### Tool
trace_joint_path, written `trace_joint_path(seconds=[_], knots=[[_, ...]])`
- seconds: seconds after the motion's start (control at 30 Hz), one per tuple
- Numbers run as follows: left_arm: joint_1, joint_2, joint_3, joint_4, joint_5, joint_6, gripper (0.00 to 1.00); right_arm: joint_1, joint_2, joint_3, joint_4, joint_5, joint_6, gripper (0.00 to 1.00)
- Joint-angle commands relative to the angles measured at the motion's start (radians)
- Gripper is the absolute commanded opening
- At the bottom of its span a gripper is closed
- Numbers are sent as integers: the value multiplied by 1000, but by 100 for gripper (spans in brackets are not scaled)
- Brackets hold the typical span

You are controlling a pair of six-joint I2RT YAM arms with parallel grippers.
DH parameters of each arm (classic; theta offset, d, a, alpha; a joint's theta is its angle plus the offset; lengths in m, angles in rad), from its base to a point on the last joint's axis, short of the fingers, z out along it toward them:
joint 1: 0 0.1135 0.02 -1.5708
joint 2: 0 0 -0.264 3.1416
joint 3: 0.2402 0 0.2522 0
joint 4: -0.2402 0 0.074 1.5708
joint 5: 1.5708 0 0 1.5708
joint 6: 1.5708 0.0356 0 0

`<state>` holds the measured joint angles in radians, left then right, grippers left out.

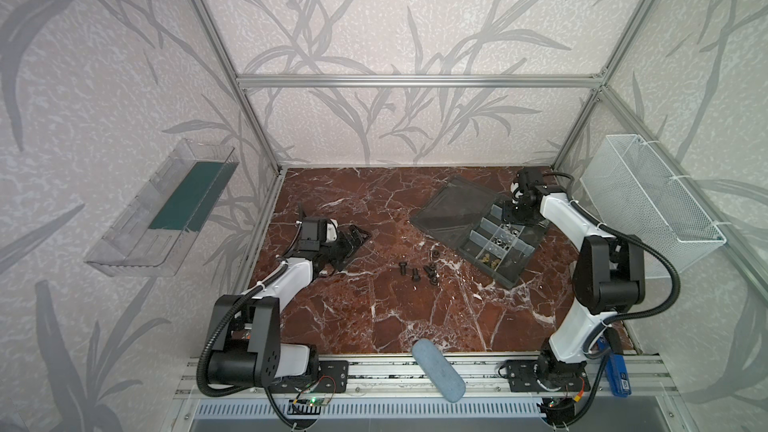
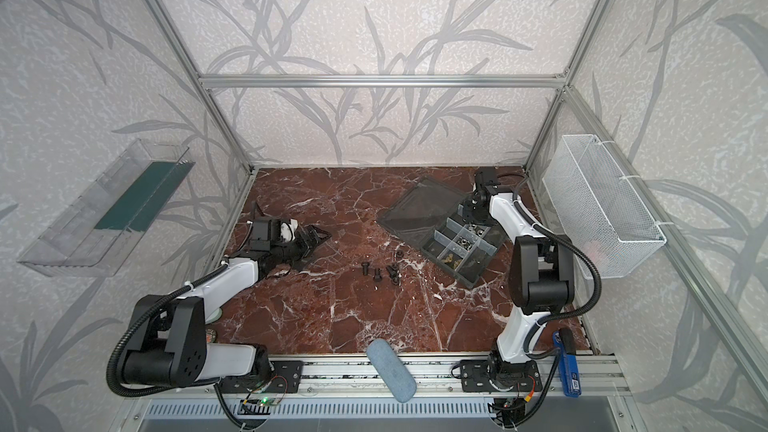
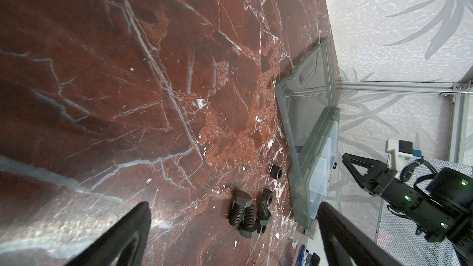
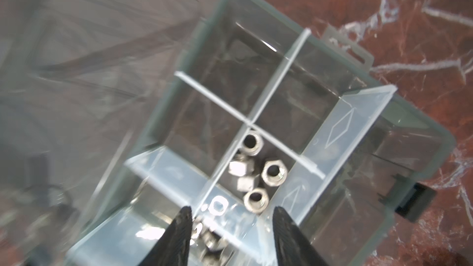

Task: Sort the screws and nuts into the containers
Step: 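Open the right gripper to drop the hex nut into a compartment, then move the right gripper back to the pile above a black hex nut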

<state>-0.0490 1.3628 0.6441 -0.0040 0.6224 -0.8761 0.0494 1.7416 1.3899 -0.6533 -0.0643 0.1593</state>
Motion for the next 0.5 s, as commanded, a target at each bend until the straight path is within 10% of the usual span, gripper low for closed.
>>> trace_joint_path(seconds=[0.0,0.47], knots=[[7,2,-11,6,1,-10,100,39,-140,7,-28,-174,-48,55],[8,13,-9,9,3,-11,99,491,-172,-181,87,-93,122,59]])
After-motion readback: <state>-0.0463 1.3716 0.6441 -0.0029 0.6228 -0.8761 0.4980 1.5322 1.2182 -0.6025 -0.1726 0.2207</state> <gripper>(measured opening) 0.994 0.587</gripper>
